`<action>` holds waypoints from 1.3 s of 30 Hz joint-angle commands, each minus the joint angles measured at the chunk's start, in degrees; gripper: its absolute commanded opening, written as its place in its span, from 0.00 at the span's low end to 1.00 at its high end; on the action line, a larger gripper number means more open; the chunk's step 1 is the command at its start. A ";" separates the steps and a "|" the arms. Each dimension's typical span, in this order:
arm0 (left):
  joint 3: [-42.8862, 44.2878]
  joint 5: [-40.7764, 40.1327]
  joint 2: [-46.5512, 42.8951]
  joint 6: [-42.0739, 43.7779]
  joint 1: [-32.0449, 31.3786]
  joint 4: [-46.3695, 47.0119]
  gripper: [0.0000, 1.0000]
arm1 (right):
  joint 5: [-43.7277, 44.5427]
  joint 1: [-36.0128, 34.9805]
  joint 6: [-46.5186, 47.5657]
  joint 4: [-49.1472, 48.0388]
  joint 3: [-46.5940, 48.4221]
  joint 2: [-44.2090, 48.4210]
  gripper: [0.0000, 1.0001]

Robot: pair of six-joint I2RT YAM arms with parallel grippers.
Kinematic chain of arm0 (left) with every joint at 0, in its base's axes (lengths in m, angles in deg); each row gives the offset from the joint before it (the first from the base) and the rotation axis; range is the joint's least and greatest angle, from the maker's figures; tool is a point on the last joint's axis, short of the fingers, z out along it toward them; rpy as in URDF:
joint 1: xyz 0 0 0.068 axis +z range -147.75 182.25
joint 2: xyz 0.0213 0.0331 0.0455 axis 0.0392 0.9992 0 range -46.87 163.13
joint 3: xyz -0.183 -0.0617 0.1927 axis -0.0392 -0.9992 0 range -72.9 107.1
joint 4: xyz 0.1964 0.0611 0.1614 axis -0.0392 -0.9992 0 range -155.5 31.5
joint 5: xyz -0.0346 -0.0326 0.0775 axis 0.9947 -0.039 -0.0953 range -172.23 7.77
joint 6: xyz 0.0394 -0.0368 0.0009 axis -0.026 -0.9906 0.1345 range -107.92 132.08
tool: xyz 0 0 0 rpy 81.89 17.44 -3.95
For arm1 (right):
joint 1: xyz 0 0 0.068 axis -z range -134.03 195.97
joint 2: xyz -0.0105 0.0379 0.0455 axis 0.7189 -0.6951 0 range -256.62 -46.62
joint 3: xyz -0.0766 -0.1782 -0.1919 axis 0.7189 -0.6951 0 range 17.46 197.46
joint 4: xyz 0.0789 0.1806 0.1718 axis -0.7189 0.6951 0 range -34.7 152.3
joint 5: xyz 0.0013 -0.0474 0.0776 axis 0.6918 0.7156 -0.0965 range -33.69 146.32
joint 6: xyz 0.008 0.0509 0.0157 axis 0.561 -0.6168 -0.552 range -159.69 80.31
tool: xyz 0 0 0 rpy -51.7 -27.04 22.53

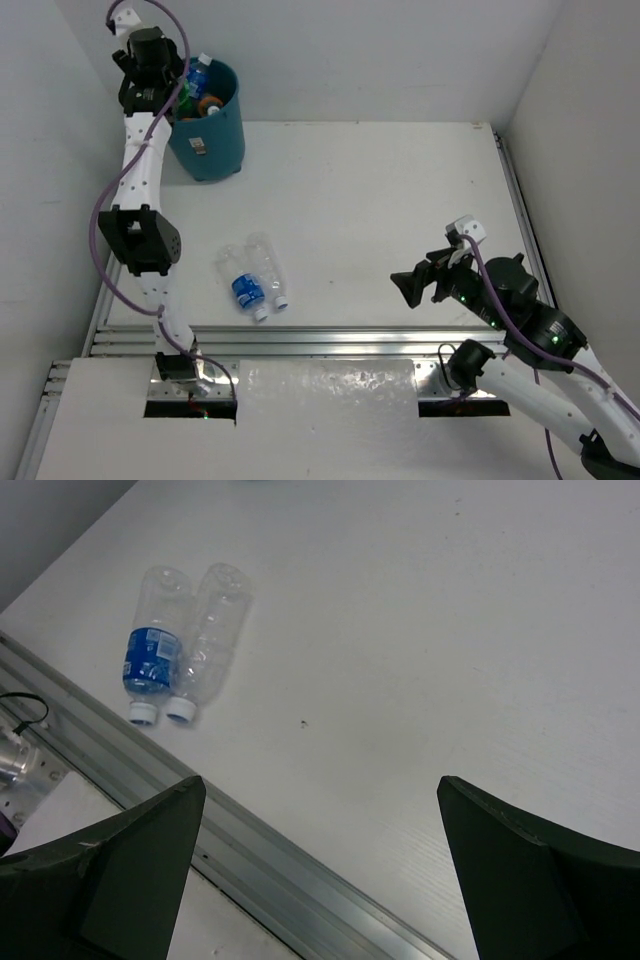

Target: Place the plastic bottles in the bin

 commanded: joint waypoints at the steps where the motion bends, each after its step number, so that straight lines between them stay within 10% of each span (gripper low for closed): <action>1: 6.18 3.31 2.42 3.26 0.32 8.69 0.48 | -0.48 -0.09 -0.03 0.04 -0.16 1.19 0.99; 2: 6.89 3.76 2.78 3.26 0.40 8.16 0.82 | -0.39 -0.17 0.15 -0.92 -0.69 1.45 0.99; 4: 5.76 6.46 1.83 3.08 0.40 9.56 1.00 | -0.65 -0.17 0.41 -2.33 -2.19 1.54 0.99; 13: -1.08 7.44 -14.82 -1.73 0.32 -0.08 1.00 | -11.79 -0.26 -6.70 -13.64 -4.21 -19.66 0.99; 24: -63.48 28.99 -63.44 -8.97 -1.18 4.57 1.00 | -16.82 -3.51 -10.31 -21.50 16.43 -61.98 0.98; 39: -87.85 20.82 -79.74 -4.21 -1.09 1.39 1.00 | -16.73 -8.35 -11.54 -20.35 32.96 -84.24 0.78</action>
